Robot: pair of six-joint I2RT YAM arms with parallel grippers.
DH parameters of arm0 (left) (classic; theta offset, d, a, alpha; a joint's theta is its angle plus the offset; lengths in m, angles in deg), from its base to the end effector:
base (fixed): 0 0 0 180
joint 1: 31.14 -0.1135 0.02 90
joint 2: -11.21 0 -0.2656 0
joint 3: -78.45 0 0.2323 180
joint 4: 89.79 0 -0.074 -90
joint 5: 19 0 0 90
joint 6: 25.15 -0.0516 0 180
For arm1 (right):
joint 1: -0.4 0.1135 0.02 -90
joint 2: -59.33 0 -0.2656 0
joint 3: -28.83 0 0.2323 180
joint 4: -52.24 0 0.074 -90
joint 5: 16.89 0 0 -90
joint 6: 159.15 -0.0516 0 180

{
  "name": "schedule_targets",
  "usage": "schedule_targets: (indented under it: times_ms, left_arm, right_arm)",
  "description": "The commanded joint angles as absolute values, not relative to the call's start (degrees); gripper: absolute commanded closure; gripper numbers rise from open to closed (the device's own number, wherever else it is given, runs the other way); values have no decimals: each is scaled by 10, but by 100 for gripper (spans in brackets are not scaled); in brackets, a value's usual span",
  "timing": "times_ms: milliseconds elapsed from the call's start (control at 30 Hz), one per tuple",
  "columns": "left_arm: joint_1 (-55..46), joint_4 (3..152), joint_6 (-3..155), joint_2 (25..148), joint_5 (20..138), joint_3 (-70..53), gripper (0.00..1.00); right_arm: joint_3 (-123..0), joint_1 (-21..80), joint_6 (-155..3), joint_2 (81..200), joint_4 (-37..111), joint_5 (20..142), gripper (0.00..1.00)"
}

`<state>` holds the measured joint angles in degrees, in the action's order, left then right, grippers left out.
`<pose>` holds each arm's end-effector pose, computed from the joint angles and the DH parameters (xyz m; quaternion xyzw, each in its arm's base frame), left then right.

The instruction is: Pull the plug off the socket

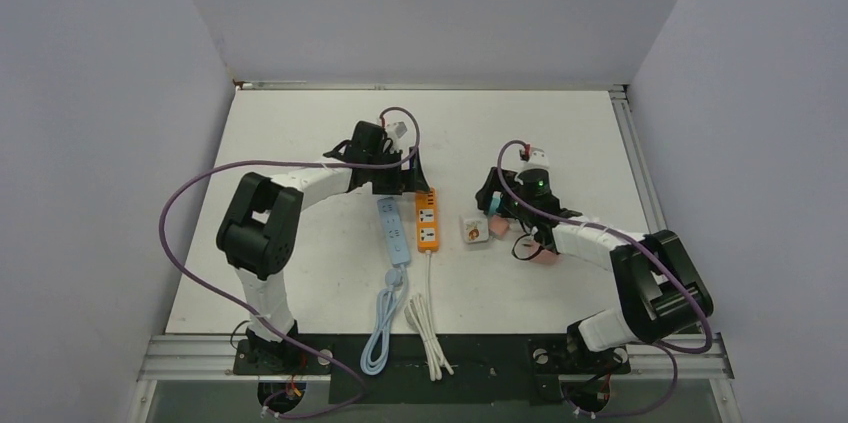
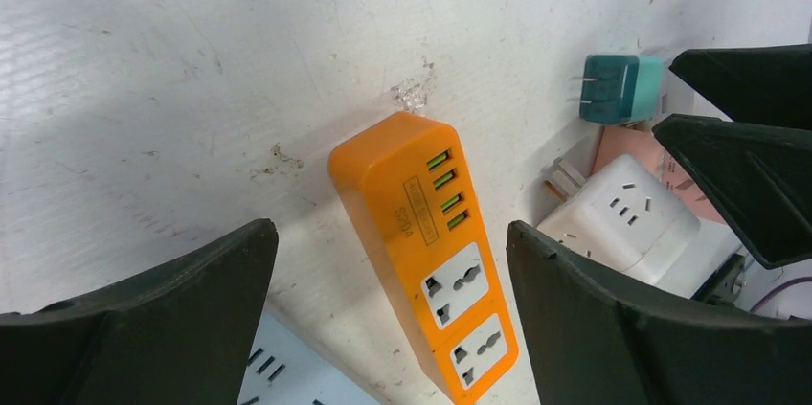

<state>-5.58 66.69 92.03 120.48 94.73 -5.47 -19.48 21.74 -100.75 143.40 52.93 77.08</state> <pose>0.3495 -0.1902 0.1734 0.0593 0.9172 -0.3252 0.2225 0.2630 0.1066 0.1698 0.0634 0.8846 0.2330 0.3989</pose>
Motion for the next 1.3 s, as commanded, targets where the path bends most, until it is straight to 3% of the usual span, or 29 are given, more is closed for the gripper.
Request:
schedule_targets:
  times_ms: [0,233,467,733,900,1267]
  left_arm:
    - [-60,672,887,1120,902,-64,12]
    - [-112,696,897,979,854,-25,9]
    - [-231,692,925,797,807,46,2]
    - [-327,592,885,638,748,125,4]
    - [-333,555,843,531,715,177,4]
    - [-334,541,834,499,698,194,4]
  right_arm:
    - [-204,214,-992,1380,534,743,1]
    - [-206,214,-949,1289,498,700,10]
    - [-199,220,-894,1149,465,631,10]
    - [-190,248,-828,1012,447,563,10]
    - [-176,272,-810,971,451,528,10]
    - [-161,284,-813,961,461,513,10]
